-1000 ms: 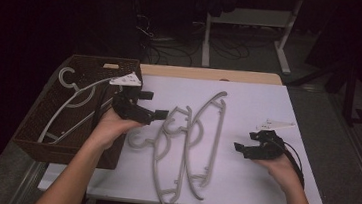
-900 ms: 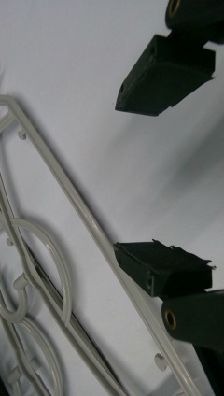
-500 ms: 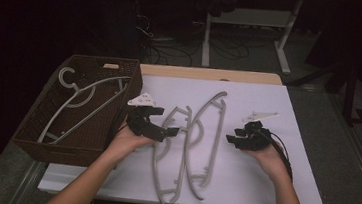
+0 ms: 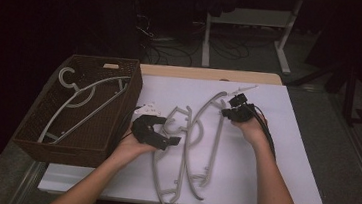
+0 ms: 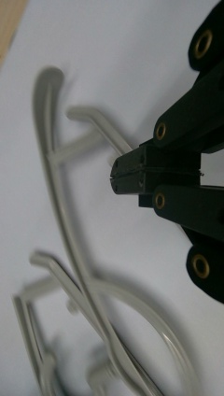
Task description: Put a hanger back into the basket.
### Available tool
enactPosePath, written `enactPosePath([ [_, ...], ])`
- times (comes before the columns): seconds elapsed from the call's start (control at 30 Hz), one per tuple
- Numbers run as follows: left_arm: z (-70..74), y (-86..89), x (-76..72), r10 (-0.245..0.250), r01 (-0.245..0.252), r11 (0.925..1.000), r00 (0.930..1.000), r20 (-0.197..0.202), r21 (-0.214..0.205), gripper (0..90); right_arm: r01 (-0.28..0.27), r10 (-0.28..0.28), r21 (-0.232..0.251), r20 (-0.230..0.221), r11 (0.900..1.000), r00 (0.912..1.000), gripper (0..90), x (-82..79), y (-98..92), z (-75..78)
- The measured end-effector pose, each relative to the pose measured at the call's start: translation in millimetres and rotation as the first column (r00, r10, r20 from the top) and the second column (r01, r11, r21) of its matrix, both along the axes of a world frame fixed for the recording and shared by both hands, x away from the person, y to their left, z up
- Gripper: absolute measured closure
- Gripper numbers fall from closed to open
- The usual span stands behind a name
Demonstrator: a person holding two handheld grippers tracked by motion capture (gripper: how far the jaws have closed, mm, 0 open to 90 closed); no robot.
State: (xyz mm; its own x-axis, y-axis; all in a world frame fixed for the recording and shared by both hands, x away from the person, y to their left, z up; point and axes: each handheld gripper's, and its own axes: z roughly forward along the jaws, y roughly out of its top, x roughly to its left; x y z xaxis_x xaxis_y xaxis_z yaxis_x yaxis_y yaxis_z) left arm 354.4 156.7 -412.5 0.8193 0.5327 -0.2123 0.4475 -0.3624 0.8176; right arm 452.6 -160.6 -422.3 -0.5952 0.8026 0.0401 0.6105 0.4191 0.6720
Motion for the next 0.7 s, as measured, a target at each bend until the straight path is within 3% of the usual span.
enactPosePath([
  [0.17,-2.3,-1.3,0.2,-0.007,0.007,1.0000,1.0000,-0.007,0.000,0.0,0.045,-0.045,-0.015,0.003,0.9989,0.9990,89.0,34.4,3.8,-0.8],
  [0.37,-3.4,-4.5,-1.8,-0.025,0.025,0.9997,0.9996,-0.011,0.003,0.0,0.066,-0.067,-0.045,-0.021,0.9968,0.9975,89.1,61.8,16.3,-7.5],
  [0.57,-4.4,-6.6,-2.5,-0.036,0.036,0.9993,0.9992,-0.015,0.006,0.0,0.070,-0.075,-0.118,-0.047,0.9906,0.9961,89.2,74.6,26.9,-17.6],
  [0.7,-4.1,-5.7,-1.9,-0.031,0.031,0.9995,0.9994,-0.013,0.002,0.0,0.072,-0.079,-0.120,-0.050,0.9901,0.9957,89.2,75.6,26.7,-19.1],
])
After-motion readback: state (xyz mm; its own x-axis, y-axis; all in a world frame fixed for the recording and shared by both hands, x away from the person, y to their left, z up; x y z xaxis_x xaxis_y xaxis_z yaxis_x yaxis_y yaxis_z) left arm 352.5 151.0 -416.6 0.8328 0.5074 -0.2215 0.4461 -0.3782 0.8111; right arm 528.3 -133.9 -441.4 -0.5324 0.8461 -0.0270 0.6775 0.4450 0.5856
